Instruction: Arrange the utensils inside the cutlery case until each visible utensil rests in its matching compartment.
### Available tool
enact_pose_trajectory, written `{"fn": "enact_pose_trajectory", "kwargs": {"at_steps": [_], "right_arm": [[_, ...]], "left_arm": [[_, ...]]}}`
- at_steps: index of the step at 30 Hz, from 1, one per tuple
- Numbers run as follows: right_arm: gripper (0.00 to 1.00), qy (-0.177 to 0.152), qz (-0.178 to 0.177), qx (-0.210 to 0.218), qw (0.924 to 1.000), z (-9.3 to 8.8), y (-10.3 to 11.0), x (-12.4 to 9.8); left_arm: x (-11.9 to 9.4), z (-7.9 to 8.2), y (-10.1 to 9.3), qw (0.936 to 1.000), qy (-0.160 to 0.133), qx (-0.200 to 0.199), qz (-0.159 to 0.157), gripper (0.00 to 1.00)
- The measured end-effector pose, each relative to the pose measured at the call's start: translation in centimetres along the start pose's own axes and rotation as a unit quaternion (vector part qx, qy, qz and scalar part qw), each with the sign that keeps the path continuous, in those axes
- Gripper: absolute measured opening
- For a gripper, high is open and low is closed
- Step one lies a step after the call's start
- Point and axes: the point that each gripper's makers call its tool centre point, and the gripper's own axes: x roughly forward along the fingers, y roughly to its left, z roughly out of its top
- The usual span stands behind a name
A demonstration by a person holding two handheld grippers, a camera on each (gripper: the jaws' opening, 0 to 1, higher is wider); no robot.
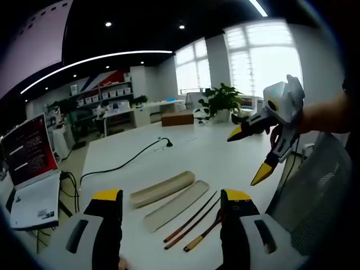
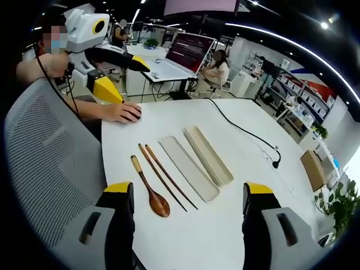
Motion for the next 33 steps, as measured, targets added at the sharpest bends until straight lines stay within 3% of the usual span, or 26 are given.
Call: {"fn": "enact_pose_trajectory", "kwargs": {"at_steps": [33], "right_arm": [[0.79,0.022,0.024,-0.023,0.9992,0.0,0.1,1.1]], "left_arm": [[0.1,0.1,-0.1,1.0,0.0,0.001,-0.002,0.72]]}}
